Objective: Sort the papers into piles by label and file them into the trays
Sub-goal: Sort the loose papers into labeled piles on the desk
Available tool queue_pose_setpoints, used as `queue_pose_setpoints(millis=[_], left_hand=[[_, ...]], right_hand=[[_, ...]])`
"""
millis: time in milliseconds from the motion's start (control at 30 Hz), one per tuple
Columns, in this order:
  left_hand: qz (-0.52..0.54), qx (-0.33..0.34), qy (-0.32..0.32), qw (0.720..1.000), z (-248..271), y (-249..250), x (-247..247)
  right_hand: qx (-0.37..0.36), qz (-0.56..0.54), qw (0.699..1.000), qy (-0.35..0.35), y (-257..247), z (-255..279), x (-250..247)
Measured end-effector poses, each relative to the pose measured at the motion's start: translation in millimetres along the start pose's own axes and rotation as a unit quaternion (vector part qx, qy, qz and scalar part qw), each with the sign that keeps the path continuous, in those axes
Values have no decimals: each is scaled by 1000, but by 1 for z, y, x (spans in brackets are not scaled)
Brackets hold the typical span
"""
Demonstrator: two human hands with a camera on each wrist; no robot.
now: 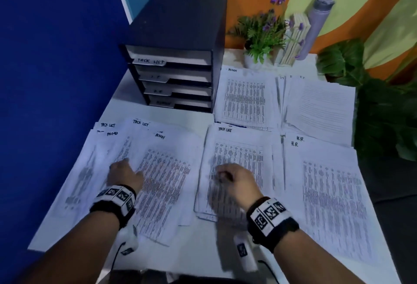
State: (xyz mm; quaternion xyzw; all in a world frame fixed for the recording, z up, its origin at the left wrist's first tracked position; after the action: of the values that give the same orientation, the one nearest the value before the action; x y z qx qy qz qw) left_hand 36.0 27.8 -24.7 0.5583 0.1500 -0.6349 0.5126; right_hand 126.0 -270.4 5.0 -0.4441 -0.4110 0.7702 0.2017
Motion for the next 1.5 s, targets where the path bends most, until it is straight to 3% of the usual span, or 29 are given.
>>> queue_pose_setpoints(millis=[200,333,400,533,700,833,1133,1333,1500], left_hand=[[-69,-3,-39,997,-10,-36,-15],[28,6,-59,998,-13,-39,-9],[81,3,-102,991,-14,-36,-9],[136,30,-168,976,-13,-35,-17],[276,41,-101,955,-5,-60,-36],[351,12,-74,933,0,-79,-39],[279,-20,-62,958,-10,-111,-44],[346,-46,-71,935,-13,-119,-47],[334,-53,-85,937,-14,-113,-48]], right_hand=[[-62,94,988,-106,-44,12,71],[-78,173,971,-142,-46,15,96],[-82,195,967,-143,-45,12,104],[-33,165,981,-95,-52,1,100],[20,75,997,16,-48,-19,94],[94,-51,994,31,-49,-30,100],[132,19,986,103,-43,-42,101],[175,-94,977,82,-33,-50,100],[194,-234,948,93,-37,-48,106]])
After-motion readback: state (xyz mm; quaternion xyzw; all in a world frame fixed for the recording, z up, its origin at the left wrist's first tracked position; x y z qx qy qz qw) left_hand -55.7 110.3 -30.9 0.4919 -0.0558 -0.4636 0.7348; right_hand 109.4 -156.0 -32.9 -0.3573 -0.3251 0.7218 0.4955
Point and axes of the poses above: each hand's wrist, its own z-axis away from the middle knuckle, its own x-axis out of the palm, y = z × x, the point moved 2 cm from there along -z, towards the middle knuckle, and after that the axes turned 3 degrees about z, right-handed, at the moved point
